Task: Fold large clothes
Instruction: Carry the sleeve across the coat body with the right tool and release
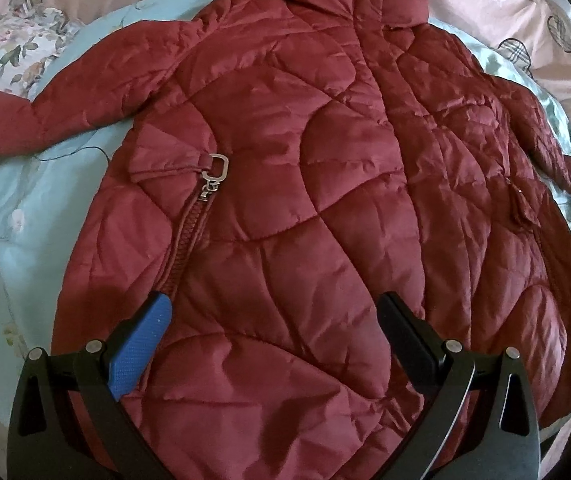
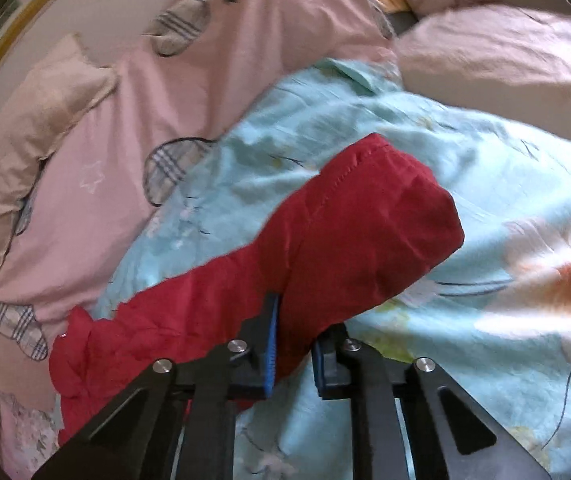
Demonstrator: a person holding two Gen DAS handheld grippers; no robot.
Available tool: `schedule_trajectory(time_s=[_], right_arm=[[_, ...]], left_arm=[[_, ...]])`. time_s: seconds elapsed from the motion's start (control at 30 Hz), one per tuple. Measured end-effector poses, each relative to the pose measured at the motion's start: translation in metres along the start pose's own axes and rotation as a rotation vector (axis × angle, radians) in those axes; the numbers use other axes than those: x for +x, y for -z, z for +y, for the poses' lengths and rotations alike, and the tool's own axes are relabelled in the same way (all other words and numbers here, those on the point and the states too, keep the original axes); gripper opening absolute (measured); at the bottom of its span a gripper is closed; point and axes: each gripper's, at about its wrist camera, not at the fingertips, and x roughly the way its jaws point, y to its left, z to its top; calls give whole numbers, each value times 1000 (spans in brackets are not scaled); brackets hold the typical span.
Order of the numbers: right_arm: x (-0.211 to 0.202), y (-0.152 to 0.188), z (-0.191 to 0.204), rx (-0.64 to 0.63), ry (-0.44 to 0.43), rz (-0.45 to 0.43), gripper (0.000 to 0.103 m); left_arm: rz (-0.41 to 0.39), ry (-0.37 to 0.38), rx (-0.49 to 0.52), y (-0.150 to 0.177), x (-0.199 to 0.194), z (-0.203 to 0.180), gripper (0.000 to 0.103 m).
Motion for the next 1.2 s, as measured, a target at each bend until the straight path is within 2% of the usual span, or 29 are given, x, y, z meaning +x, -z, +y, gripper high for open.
schedule_trajectory(time_s=[0.17, 0.3, 0.47, 0.67, 0.83, 1.07, 1.2], right_arm=[[-11, 2, 60, -155, -69, -11, 9], [-16, 17, 121, -281, -178, 17, 8], [-4, 55, 191, -389, -297, 107, 7], [16, 106, 254, -456, -385, 209, 7], [28, 150, 288, -521, -416, 290, 7], [57, 213, 332, -605, -424, 406, 7], [70, 240, 348, -652, -430, 445, 7]], left_arm=[[-9, 14, 1, 1, -3, 1, 103], [-20, 22, -11, 1, -6, 5, 103], [-36, 27, -27, 1, -12, 15, 103], [-51, 32, -59, 3, -15, 29, 103], [-55, 62, -97, 2, -13, 43, 103], [-55, 143, -135, -2, -9, 55, 103], [-68, 201, -152, -11, -8, 65, 103]])
